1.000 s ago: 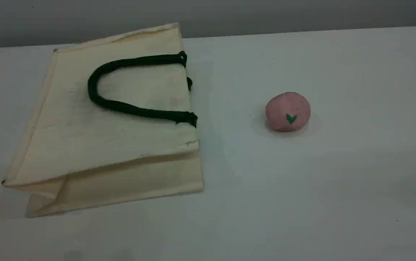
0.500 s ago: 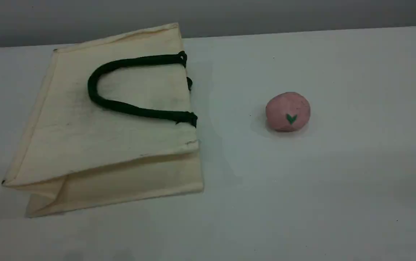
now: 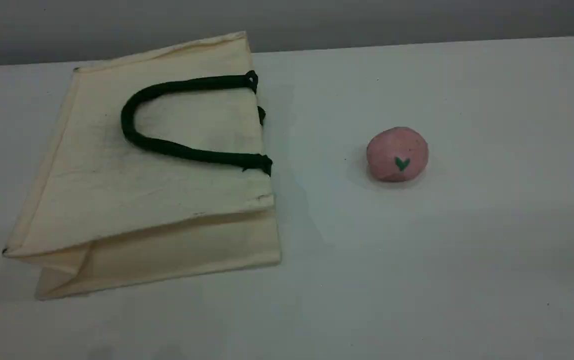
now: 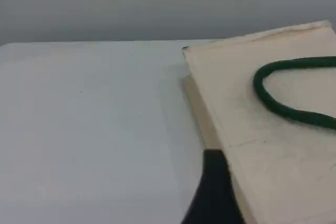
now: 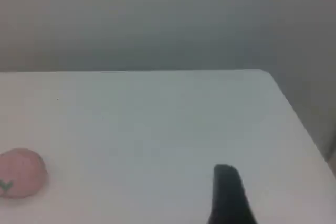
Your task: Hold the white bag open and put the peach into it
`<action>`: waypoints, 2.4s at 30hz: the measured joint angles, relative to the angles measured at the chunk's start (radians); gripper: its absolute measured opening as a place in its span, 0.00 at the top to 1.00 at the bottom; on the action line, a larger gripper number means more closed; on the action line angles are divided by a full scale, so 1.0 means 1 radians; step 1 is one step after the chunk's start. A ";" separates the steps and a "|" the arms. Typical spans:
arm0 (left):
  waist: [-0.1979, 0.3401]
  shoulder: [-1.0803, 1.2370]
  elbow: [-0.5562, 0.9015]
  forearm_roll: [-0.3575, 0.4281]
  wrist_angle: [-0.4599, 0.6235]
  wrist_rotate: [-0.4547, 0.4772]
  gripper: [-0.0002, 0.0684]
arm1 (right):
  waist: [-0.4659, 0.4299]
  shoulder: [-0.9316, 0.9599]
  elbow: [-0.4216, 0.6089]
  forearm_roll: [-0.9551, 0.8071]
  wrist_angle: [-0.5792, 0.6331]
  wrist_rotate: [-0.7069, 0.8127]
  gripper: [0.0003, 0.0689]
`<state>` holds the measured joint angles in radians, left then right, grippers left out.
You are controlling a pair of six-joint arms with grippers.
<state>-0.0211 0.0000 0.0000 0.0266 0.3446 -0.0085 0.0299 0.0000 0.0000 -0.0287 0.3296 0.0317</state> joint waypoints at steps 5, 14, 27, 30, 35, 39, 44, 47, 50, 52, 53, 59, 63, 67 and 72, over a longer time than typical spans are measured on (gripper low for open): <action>0.000 0.000 0.000 0.000 0.000 0.000 0.26 | 0.000 0.000 0.000 0.001 0.000 0.000 0.44; 0.000 0.000 0.000 0.009 -0.018 0.001 0.26 | 0.000 0.000 0.000 0.000 0.000 0.001 0.44; 0.000 0.000 0.000 0.052 -0.133 0.008 0.26 | 0.000 0.000 0.000 -0.068 -0.052 -0.043 0.44; 0.000 0.000 0.000 0.050 -0.151 -0.006 0.26 | 0.000 0.000 0.000 -0.085 -0.098 -0.043 0.44; 0.000 0.000 0.000 0.044 -0.151 -0.008 0.26 | 0.000 0.000 0.000 -0.052 -0.217 -0.041 0.44; 0.000 0.000 0.000 0.040 -0.192 -0.018 0.26 | 0.000 0.000 0.000 -0.044 -0.293 -0.041 0.44; 0.000 0.000 0.000 0.014 -0.290 -0.096 0.26 | 0.000 0.000 0.000 -0.044 -0.362 -0.037 0.44; 0.000 0.000 0.000 0.016 -0.326 -0.139 0.26 | 0.000 0.000 0.000 -0.044 -0.358 -0.032 0.44; 0.000 0.000 0.000 0.024 -0.345 -0.140 0.26 | 0.000 0.000 0.000 -0.035 -0.359 -0.023 0.44; 0.000 0.000 0.000 0.024 -0.372 -0.139 0.26 | 0.000 0.000 0.000 -0.009 -0.362 0.013 0.44; 0.000 0.000 0.000 0.024 -0.384 -0.139 0.26 | 0.000 0.000 0.000 0.003 -0.367 0.028 0.44; 0.000 0.000 0.000 0.024 -0.416 -0.171 0.26 | 0.000 0.000 0.000 0.085 -0.399 0.048 0.44; -0.001 0.000 0.000 0.023 -0.434 -0.247 0.26 | 0.000 0.000 0.000 0.189 -0.399 0.051 0.44; -0.001 0.000 0.000 0.026 -0.505 -0.298 0.26 | 0.000 0.000 0.000 0.270 -0.430 0.051 0.44; -0.001 0.001 -0.013 0.026 -0.502 -0.356 0.26 | 0.000 0.000 -0.047 0.273 -0.387 0.053 0.44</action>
<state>-0.0223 0.0012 -0.0132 0.0527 -0.1575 -0.3648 0.0299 0.0000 -0.0468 0.2438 -0.0575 0.0851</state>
